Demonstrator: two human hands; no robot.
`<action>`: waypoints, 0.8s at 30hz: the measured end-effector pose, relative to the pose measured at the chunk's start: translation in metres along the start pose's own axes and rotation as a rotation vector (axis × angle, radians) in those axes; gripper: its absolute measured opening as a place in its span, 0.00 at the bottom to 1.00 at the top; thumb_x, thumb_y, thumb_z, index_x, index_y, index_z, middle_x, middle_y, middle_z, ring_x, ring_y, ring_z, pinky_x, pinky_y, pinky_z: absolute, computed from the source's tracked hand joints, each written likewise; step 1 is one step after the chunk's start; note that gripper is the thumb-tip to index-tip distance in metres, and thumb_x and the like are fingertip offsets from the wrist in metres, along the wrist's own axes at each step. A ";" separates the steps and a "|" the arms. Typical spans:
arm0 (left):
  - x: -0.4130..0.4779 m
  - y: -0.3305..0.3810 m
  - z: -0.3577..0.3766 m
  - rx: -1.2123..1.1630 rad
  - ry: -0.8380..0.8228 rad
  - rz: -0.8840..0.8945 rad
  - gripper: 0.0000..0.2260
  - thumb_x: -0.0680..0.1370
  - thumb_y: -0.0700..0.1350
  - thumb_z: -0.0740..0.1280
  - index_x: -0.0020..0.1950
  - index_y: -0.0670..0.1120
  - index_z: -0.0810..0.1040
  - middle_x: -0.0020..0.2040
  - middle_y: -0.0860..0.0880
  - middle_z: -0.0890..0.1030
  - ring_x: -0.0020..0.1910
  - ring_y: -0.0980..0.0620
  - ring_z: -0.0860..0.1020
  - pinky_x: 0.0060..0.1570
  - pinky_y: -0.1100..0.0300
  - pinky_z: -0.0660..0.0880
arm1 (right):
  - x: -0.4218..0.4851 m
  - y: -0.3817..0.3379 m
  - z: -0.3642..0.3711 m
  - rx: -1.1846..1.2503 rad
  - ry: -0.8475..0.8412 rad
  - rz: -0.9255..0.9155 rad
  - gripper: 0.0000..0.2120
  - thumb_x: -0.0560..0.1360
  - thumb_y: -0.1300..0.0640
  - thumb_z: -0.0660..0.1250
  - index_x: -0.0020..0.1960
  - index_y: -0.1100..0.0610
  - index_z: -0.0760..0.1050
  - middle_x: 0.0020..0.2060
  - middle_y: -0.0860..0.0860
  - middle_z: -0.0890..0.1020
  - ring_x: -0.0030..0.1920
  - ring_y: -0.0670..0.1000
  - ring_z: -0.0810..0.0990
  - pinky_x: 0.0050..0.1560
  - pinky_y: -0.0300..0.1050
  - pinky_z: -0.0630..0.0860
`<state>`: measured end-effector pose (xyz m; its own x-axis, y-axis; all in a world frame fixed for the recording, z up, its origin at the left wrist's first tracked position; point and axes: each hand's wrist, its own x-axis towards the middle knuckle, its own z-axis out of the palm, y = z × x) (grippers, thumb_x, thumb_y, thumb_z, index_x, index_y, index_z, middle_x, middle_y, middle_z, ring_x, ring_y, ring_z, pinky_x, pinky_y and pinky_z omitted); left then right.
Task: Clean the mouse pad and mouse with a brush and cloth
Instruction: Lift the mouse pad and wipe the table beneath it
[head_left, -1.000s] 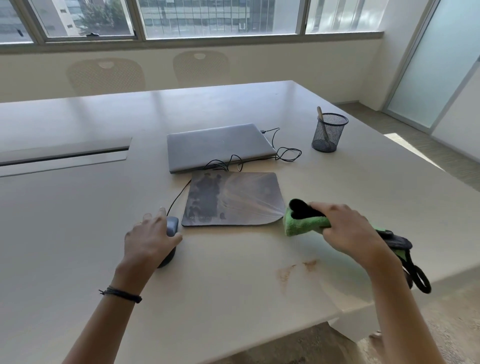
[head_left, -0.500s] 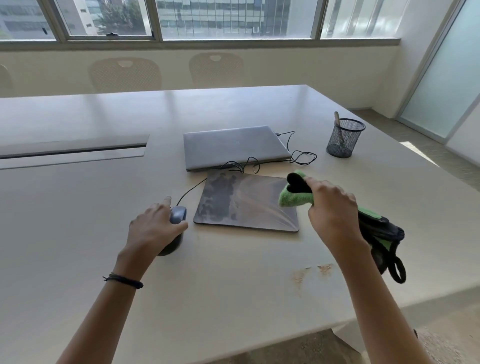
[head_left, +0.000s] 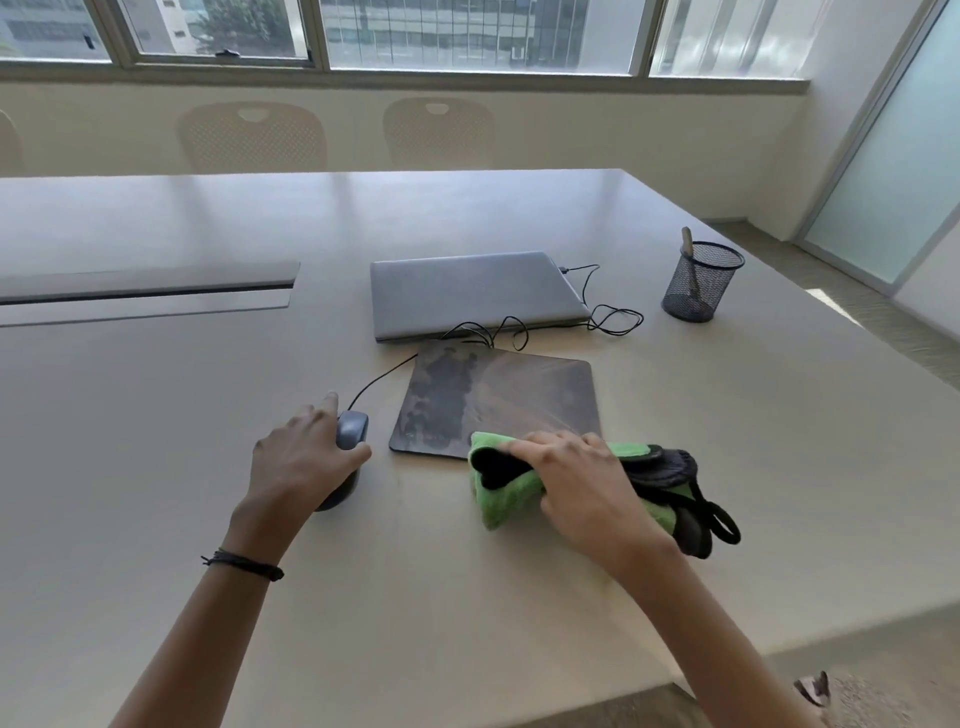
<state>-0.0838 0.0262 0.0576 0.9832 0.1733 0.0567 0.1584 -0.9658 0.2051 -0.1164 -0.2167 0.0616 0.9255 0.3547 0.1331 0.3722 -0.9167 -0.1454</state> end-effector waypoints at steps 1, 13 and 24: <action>0.001 0.000 0.001 0.000 -0.003 -0.001 0.23 0.74 0.54 0.64 0.65 0.45 0.66 0.60 0.44 0.75 0.57 0.41 0.75 0.44 0.57 0.64 | 0.001 0.003 0.000 0.005 0.005 0.010 0.31 0.71 0.68 0.59 0.69 0.44 0.65 0.61 0.46 0.75 0.61 0.52 0.72 0.57 0.46 0.65; 0.008 0.001 -0.008 -0.014 -0.002 0.016 0.20 0.74 0.53 0.63 0.62 0.44 0.67 0.58 0.44 0.77 0.52 0.42 0.74 0.43 0.57 0.64 | 0.017 -0.004 -0.014 0.025 0.125 -0.043 0.31 0.70 0.70 0.58 0.67 0.45 0.68 0.57 0.46 0.78 0.56 0.54 0.75 0.55 0.47 0.66; 0.013 0.002 -0.027 -0.024 0.008 -0.016 0.22 0.74 0.51 0.64 0.65 0.43 0.68 0.59 0.42 0.77 0.56 0.41 0.74 0.45 0.57 0.63 | 0.053 -0.081 0.016 -0.084 -0.014 -0.294 0.19 0.73 0.66 0.60 0.61 0.55 0.72 0.50 0.55 0.79 0.49 0.58 0.74 0.46 0.46 0.60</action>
<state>-0.0735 0.0322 0.0851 0.9799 0.1902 0.0608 0.1717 -0.9581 0.2291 -0.0960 -0.1205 0.0652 0.7799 0.6092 0.1435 0.6178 -0.7860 -0.0207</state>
